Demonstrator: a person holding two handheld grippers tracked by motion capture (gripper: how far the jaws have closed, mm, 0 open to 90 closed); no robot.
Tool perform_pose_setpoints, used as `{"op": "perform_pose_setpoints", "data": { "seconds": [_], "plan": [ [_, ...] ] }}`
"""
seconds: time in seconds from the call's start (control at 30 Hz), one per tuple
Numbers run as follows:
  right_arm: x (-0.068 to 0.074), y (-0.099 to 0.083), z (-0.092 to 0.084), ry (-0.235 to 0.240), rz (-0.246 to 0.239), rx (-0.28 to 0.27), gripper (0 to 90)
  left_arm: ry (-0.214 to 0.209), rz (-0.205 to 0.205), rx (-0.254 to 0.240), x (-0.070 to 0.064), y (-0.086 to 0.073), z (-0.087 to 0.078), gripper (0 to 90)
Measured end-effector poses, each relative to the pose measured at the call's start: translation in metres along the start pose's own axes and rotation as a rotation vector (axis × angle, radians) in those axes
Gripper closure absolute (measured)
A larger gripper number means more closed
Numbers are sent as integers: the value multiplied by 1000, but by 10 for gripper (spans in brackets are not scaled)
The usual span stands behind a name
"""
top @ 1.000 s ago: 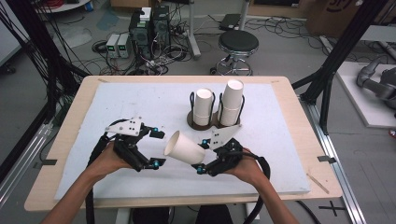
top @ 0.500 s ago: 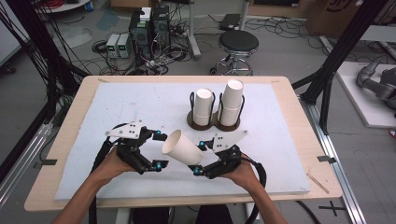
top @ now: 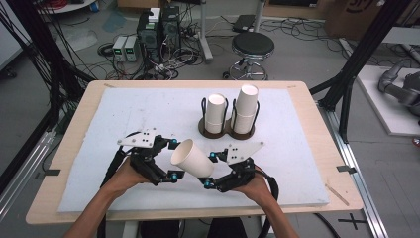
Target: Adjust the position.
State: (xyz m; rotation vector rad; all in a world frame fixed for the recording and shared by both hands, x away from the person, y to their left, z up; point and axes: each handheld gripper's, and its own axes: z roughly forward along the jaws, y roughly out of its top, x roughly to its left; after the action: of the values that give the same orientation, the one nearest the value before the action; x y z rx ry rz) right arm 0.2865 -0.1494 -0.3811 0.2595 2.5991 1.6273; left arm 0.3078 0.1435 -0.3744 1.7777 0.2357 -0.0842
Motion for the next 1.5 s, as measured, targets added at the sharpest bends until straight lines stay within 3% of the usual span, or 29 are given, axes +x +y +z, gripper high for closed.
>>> {"op": "perform_pose_setpoints", "data": {
  "seconds": [0.17, 0.6, 0.77, 1.03, 1.17, 1.5],
  "plan": [
    [1, -1, 1, 6, 5, -3, 363, -27, -13, -35, 0, 2, 7, 65],
    [3, -2, 6, 16, -6, -14, 364, -55, -10, -30, -1, 2, 17, 65],
    [3, -2, 6, 16, -12, -25, 364, -67, -16, -50, -1, 3, 16, 67],
    [4, -3, 5, 17, -14, -22, 364, -82, -8, -59, 0, 3, 15, 132],
    [4, -3, 7, 15, -25, -16, 365, -94, 30, -73, -2, 3, 15, 242],
    [3, -2, 10, 18, -28, -4, 362, -84, 36, -63, -2, 4, 13, 268]
  ]
}}
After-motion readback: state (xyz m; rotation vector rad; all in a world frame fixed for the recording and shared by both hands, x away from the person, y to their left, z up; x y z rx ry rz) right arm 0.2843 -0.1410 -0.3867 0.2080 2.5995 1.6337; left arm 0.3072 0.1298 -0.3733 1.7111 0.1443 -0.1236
